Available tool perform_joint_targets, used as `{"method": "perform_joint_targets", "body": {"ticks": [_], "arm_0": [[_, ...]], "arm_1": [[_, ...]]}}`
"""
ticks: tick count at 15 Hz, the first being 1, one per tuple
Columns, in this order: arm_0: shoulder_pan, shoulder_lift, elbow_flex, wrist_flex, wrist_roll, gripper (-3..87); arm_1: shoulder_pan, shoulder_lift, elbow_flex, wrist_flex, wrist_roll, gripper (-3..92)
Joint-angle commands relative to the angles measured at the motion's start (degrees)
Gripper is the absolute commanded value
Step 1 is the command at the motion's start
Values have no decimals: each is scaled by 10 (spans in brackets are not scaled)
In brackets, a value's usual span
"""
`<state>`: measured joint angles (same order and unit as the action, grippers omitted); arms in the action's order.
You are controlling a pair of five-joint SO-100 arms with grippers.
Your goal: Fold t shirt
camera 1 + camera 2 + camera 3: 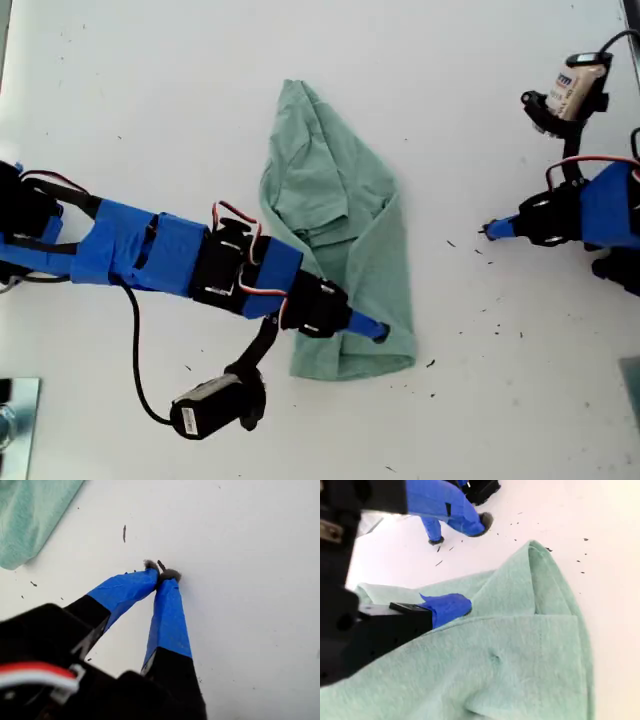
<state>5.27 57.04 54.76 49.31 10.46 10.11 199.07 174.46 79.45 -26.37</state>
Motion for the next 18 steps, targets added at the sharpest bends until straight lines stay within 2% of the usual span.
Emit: {"method": "perform_joint_targets", "body": {"ticks": [1, 2, 3, 5, 6, 7, 8, 13, 15, 18], "arm_0": [[-12, 45, -19, 7, 11, 235], [-15, 76, -9, 28, 19, 215], [-21, 107, -2, 89, 19, 149], [-37, 202, 100, 199, -10, 89], [-39, 291, 223, 190, -21, 79], [-39, 403, 375, 141, -30, 60], [-37, 520, 521, 96, -50, 1], [14, 990, 1064, 51, -222, -2], [30, 1137, 1162, 47, -240, -2], [9, 929, 1034, 49, -221, -2]], "arm_1": [[-8, 9, 18, 4, -2, 24], [-8, 9, 18, 4, -2, 24], [-9, 9, 18, 4, -2, 24], [-9, 9, 18, 4, -3, 24], [-9, 9, 18, 4, -3, 24], [-8, 9, 18, 4, -3, 24], [-8, 9, 18, 4, -3, 24], [-8, 9, 18, 4, -3, 24], [-8, 9, 18, 4, -1, 25], [-28, -11, -1, -11, 12, 25]]}}
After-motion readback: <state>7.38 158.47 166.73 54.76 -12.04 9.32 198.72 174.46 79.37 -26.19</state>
